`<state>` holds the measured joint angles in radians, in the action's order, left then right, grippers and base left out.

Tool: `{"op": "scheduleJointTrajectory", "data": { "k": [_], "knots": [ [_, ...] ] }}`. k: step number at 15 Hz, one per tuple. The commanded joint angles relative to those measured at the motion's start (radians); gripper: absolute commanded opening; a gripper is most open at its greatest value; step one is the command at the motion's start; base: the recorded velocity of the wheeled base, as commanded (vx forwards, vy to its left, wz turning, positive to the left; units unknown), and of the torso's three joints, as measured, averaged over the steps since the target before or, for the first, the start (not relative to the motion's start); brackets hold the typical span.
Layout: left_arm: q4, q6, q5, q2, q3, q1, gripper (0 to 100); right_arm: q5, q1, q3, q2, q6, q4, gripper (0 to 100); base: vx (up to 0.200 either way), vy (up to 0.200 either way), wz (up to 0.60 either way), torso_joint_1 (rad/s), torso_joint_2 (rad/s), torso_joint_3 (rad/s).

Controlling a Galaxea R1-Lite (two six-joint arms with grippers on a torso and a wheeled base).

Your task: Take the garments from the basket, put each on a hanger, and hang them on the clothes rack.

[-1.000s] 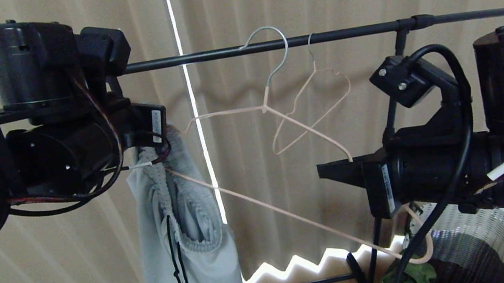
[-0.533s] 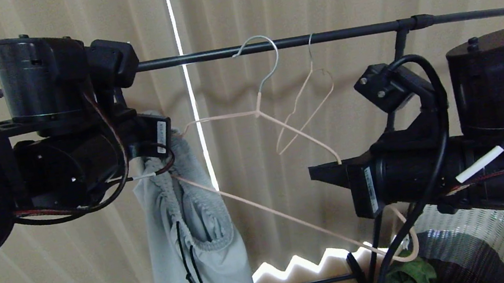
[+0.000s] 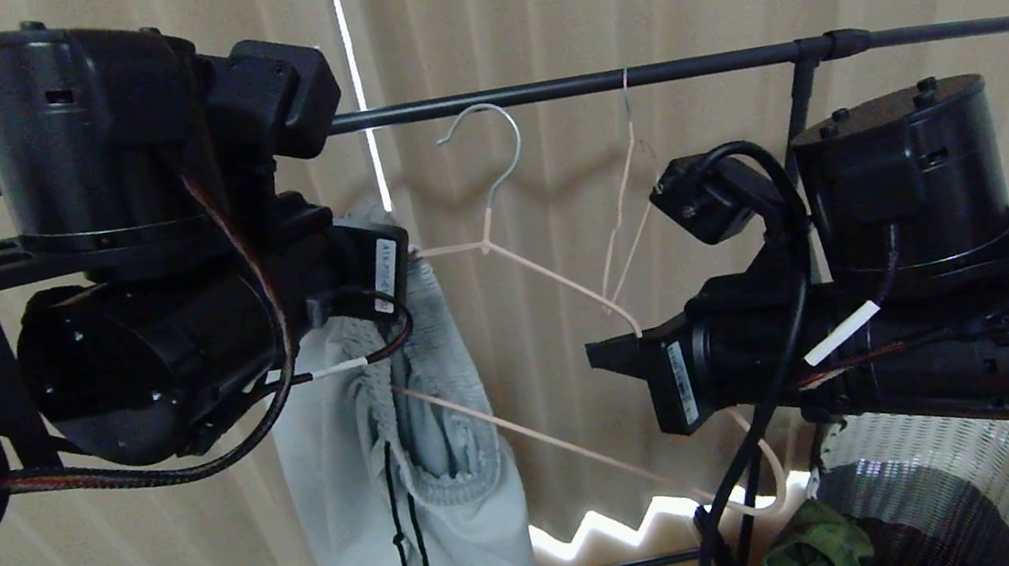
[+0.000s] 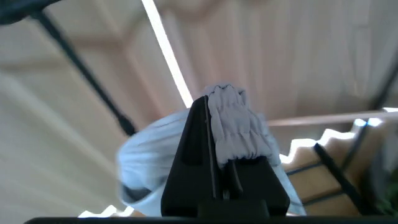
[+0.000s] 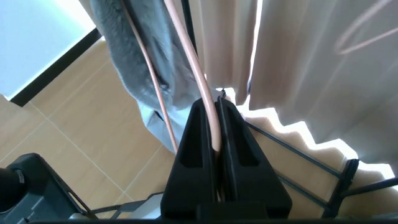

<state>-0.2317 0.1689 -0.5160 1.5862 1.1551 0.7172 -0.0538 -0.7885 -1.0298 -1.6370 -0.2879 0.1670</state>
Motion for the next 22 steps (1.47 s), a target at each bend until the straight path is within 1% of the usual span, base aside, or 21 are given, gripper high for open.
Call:
{"op": "scheduleJointTrajectory", "data": {
  "k": [1,4,6,7,9,10,11,12,14,17,22],
  "knots": [
    [0.000,0.001,0.004,-0.008,0.003,0.027,0,0.000,0.000,-0.001,-0.004,0.001,0.000,0,0.000,0.000,0.00,0.000,0.00,0.000],
    [0.000,0.004,0.030,-0.009,0.003,0.050,0,0.000,0.000,0.000,0.002,0.004,0.000,0,0.000,0.000,0.00,0.000,0.00,0.000],
    [0.000,0.011,0.129,-0.034,-0.005,0.047,0,0.000,0.000,0.007,0.008,0.012,-0.001,0,0.000,0.000,0.00,0.000,0.00,0.000],
    [0.022,0.018,0.206,-0.061,-0.014,0.042,0,0.000,0.000,0.011,0.016,0.030,-0.001,0,0.000,0.000,0.00,0.000,0.00,0.000],
    [0.063,0.018,0.283,-0.095,-0.015,0.042,0,0.000,0.000,0.011,0.016,0.042,0.000,0,0.000,0.000,0.00,0.000,0.00,0.000],
    [0.081,0.017,0.353,-0.118,-0.017,0.042,0,0.000,0.000,0.014,0.019,0.046,0.012,0,0.000,0.000,0.00,0.000,0.00,0.000],
    [0.086,0.017,0.399,-0.130,-0.021,0.042,0,0.002,0.000,0.027,0.019,0.049,0.040,0,0.000,0.000,0.00,0.000,0.00,0.000],
    [0.086,0.017,0.422,-0.140,-0.029,0.042,0,0.002,0.000,0.039,0.019,0.058,0.063,0,0.000,0.000,0.00,0.000,0.00,0.000],
    [0.086,0.017,0.435,-0.150,-0.052,0.042,0,0.002,0.005,0.082,0.025,0.107,0.129,0,0.000,0.000,0.00,0.000,0.00,0.000],
    [0.086,0.017,0.433,-0.158,-0.066,0.041,0,0.003,0.025,0.125,0.029,0.145,0.210,0,0.000,0.000,0.00,0.000,0.00,0.000],
    [0.086,0.017,0.430,-0.161,-0.066,0.002,0,0.003,0.074,0.128,0.048,0.145,0.216,0,0.000,0.000,0.00,0.000,0.00,0.000]
  ]
}}
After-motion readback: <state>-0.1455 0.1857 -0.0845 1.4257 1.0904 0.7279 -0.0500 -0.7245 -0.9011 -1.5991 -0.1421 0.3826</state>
